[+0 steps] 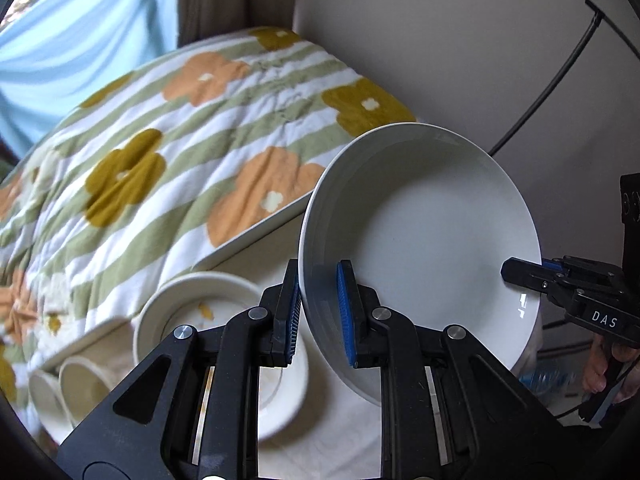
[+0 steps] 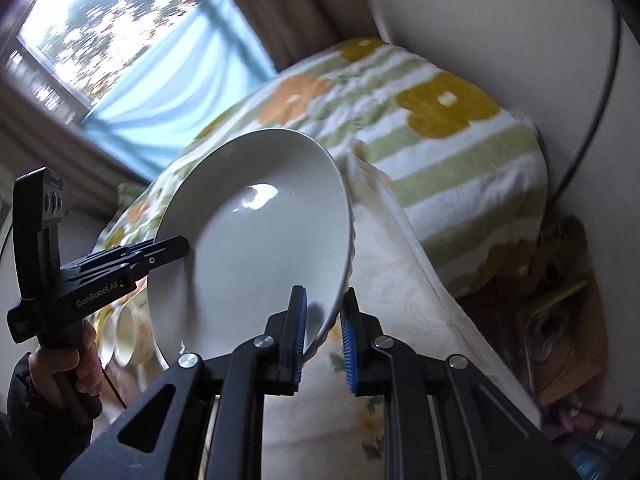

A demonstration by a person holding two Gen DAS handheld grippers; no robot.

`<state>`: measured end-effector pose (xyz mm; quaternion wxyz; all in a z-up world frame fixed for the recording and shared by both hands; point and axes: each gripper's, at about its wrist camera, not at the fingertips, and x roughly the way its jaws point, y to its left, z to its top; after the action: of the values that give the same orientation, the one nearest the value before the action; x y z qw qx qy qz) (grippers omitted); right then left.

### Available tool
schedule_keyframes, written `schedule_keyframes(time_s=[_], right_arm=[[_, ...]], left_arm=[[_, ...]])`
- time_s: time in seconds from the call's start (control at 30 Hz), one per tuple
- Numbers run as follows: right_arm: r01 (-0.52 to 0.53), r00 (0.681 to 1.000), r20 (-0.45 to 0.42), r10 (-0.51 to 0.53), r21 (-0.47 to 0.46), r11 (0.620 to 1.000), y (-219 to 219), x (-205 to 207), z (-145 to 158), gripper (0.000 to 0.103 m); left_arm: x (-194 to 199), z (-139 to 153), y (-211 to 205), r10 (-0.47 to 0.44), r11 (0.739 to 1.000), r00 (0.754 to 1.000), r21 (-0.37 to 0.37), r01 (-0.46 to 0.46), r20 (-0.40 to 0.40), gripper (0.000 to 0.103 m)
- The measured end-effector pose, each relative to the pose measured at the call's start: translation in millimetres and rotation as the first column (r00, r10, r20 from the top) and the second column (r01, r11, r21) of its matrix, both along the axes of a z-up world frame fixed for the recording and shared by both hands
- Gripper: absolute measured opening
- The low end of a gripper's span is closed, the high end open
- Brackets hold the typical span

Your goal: Organize plates and bowls

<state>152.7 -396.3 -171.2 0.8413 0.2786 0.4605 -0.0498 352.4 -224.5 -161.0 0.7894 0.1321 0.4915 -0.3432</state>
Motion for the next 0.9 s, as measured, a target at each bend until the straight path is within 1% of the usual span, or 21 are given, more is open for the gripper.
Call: schedule_keyframes(time_s=[0.1, 0.2, 0.33, 0.43, 0.57, 0.67, 0.77, 0.9], right_arm=[[-0.093, 0.995, 0.023, 0.093, -0.004, 0.996, 8, -10, 21, 0.015], [-0.167, 0.985, 0.044, 0.168, -0.019, 0.986, 19, -18, 34, 0.015], [-0.299, 0.952, 0.055, 0.300, -0.028, 0.954, 46, -29, 41, 0.015], [-0.388, 0.920, 0.053, 0.389, -0.030, 0.921, 72, -35, 39, 0.015], [-0.482, 0.876, 0.042, 0.481, -0.005, 0.876, 107, -41, 27, 0.015], [-0.539, 0.842, 0.026, 0.538, 0.008, 0.842, 138, -45, 13, 0.015], [-0.576, 0.817, -0.002, 0.576, 0.021, 0.817, 168, -48, -5, 0.015], [-0.597, 0.800, -0.047, 0.598, 0.036, 0.801, 203, -49, -36, 0.015]], left_arm=[[-31, 20, 24, 0.090, 0.996, 0.996, -0.016, -0.090, 0.022, 0.015], [-64, 33, 50, 0.178, 0.984, 0.983, -0.025, -0.177, 0.039, 0.015], [-106, 40, 92, 0.302, 0.953, 0.952, -0.029, -0.301, 0.052, 0.015], [-140, 39, 130, 0.396, 0.918, 0.917, -0.025, -0.396, 0.046, 0.015], [-177, 26, 178, 0.492, 0.871, 0.870, -0.012, -0.492, 0.019, 0.015], [-199, 8, 215, 0.545, 0.839, 0.838, 0.001, -0.545, -0.013, 0.015], [-215, -14, 247, 0.571, 0.821, 0.819, 0.019, -0.571, -0.047, 0.015], [-215, -48, 279, 0.591, 0.806, 0.800, 0.040, -0.591, -0.102, 0.015]])
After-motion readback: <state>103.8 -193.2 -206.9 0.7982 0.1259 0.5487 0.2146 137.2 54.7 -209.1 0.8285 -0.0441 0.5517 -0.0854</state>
